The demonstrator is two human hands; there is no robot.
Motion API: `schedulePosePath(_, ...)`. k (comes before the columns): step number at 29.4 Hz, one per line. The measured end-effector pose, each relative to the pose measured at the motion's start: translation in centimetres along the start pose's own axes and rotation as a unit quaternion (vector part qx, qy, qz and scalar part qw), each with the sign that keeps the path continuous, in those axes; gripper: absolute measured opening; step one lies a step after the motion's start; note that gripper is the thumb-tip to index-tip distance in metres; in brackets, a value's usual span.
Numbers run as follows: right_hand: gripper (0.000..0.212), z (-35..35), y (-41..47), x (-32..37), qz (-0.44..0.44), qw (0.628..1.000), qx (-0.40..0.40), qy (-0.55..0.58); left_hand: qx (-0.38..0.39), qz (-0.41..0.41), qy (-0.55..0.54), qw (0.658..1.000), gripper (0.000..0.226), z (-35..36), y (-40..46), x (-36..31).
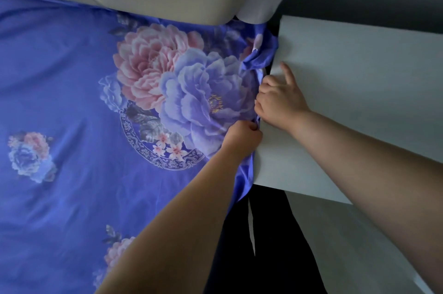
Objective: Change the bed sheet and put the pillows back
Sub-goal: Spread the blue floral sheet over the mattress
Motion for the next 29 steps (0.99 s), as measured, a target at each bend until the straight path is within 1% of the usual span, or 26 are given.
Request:
schedulePosePath(2, 0.023, 0.2, -0.2, -0.3, 0.008, 1.000, -0.002, -0.006, 0.003, 0.004, 0.003, 1.000, 0.022, 0.3, 0.0, -0.3)
schedulePosePath(5, 0.023, 0.7, -0.4, -0.6, 0.012, 1.000, -0.011, -0.006, 0.007, 0.017, 0.035, 0.999, 0.012, 1.2, -0.1, -1.1)
schedulePosePath(8, 0.024, 0.8, -0.6, -0.8, 0.021, 0.999, 0.017, -0.021, -0.003, 0.022, 0.072, 0.997, 0.028, 2.0, -0.2, -1.9)
schedulePosePath(12, 0.022, 0.5, -0.9, -1.7, 0.031, 0.999, 0.006, -0.021, 0.000, 0.066, 0.137, 0.988, 0.029, 2.8, -0.5, -2.7)
schedulePosePath(14, 0.021, 0.2, -0.8, -1.8, 0.047, 0.998, 0.013, -0.027, 0.018, 0.093, 0.178, 0.979, 0.030, 2.6, -0.3, -3.0)
schedulePosePath(17, 0.036, -0.5, 0.6, -0.8, 0.080, 0.995, 0.029, -0.049, 0.055, 0.142, 0.275, 0.949, 0.034, 1.4, 0.1, -2.8)
schedulePosePath(19, 0.041, -1.5, 2.2, 0.6, 0.118, 0.993, 0.017, 0.018, 0.048, 0.187, 0.345, 0.919, 0.037, 0.4, 0.3, -2.4)
schedulePosePath(21, 0.051, -1.8, 4.1, 1.1, 0.151, 0.978, 0.015, 0.143, -0.010, 0.246, 0.376, 0.893, 0.035, -0.8, 0.4, -2.0)
schedulePosePath(22, 0.057, -1.7, 5.0, 0.9, 0.186, 0.956, 0.048, 0.220, -0.055, 0.272, 0.379, 0.883, 0.033, -1.4, 0.3, -1.6)
schedulePosePath(23, 0.062, -1.6, 5.8, 0.3, 0.243, 0.916, 0.083, 0.310, -0.104, 0.289, 0.375, 0.875, 0.033, -1.8, 0.2, -1.0)
schedulePosePath(24, 0.065, -1.6, 6.7, -0.4, 0.319, 0.849, 0.084, 0.413, -0.151, 0.295, 0.366, 0.869, 0.036, -2.2, 0.1, -0.1)
schedulePosePath(25, 0.067, -1.8, 7.5, -0.9, 0.392, 0.768, 0.066, 0.503, -0.184, 0.292, 0.357, 0.868, 0.044, -2.4, -0.1, 1.0)
schedulePosePath(26, 0.070, -2.0, 8.4, -1.2, 0.440, 0.698, 0.036, 0.563, -0.182, 0.279, 0.369, 0.868, 0.051, -2.5, 0.0, 2.0)
schedulePosePath(27, 0.075, -2.4, 9.3, -1.2, 0.461, 0.665, 0.002, 0.588, -0.157, 0.268, 0.398, 0.863, 0.052, -2.2, 0.1, 3.0)
schedulePosePath(28, 0.076, -2.9, 10.1, -1.1, 0.464, 0.664, -0.026, 0.585, -0.121, 0.262, 0.436, 0.852, 0.046, -1.8, 0.3, 3.9)
schedulePosePath(29, 0.072, -3.0, 10.8, -1.1, 0.462, 0.664, -0.048, 0.586, -0.090, 0.263, 0.471, 0.837, 0.038, -1.3, 0.6, 4.6)
Point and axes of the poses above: each hand's wrist, its own y-axis towards the middle knuckle, its own z-axis out of the palm, x = y × z, the point moved 1 cm from there along y, towards the middle knuckle, and after that the axes turned 1 degree about z, right-handed, at the moved point
